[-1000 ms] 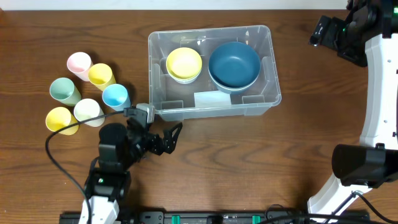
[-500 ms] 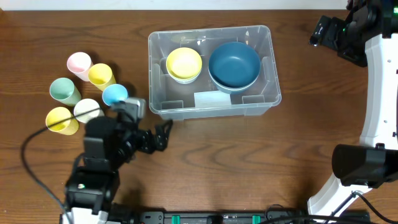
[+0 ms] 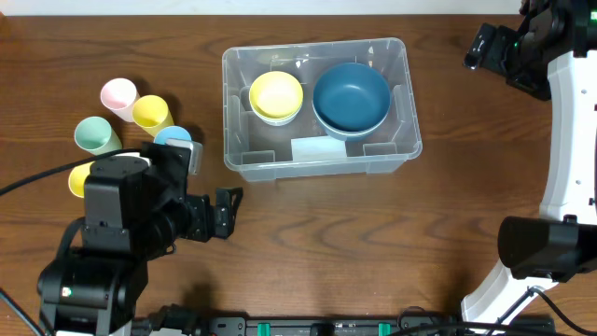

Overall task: Pack container
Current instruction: 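Grasp the light blue cup rim with the left gripper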

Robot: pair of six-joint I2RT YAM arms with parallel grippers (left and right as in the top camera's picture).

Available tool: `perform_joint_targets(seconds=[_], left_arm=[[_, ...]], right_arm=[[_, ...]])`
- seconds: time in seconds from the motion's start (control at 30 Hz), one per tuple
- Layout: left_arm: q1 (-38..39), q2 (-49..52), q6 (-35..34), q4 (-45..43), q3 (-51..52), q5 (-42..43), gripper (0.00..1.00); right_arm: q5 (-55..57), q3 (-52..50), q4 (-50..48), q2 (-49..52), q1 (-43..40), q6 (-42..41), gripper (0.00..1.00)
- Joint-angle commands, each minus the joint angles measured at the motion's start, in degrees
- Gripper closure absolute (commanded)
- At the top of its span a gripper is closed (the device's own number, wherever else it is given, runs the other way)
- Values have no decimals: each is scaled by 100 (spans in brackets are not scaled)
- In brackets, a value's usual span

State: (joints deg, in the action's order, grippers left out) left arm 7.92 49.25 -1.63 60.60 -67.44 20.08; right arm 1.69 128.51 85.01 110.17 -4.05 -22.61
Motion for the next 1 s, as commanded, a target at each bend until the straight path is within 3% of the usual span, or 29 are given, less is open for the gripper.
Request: perform_joint_targets(seconds=[0.0, 0.1, 0.23, 0.4, 0.67, 0.97], left_arm=[[-26, 74, 76, 7, -72, 326, 2], [-26, 164, 26, -236, -72, 219, 2], [-26, 608, -1102, -671, -72, -1187, 2], [-35, 1565, -2109, -997, -74, -2374, 2], [-442, 2669, -2317, -1473, -83, -2422, 2], [-785, 2951, -2549, -1919, -83, -2400, 4]], right_arm=[[-2, 7, 7, -175, -4, -70, 1], [-2, 7, 7, -175, -4, -70, 1], [-2, 7, 7, -175, -7, -68, 1], [-2, 7, 7, -175, -7, -68, 1], [-2, 7, 7, -175, -7, -70, 1], [-2, 7, 7, -175, -7, -70, 1]])
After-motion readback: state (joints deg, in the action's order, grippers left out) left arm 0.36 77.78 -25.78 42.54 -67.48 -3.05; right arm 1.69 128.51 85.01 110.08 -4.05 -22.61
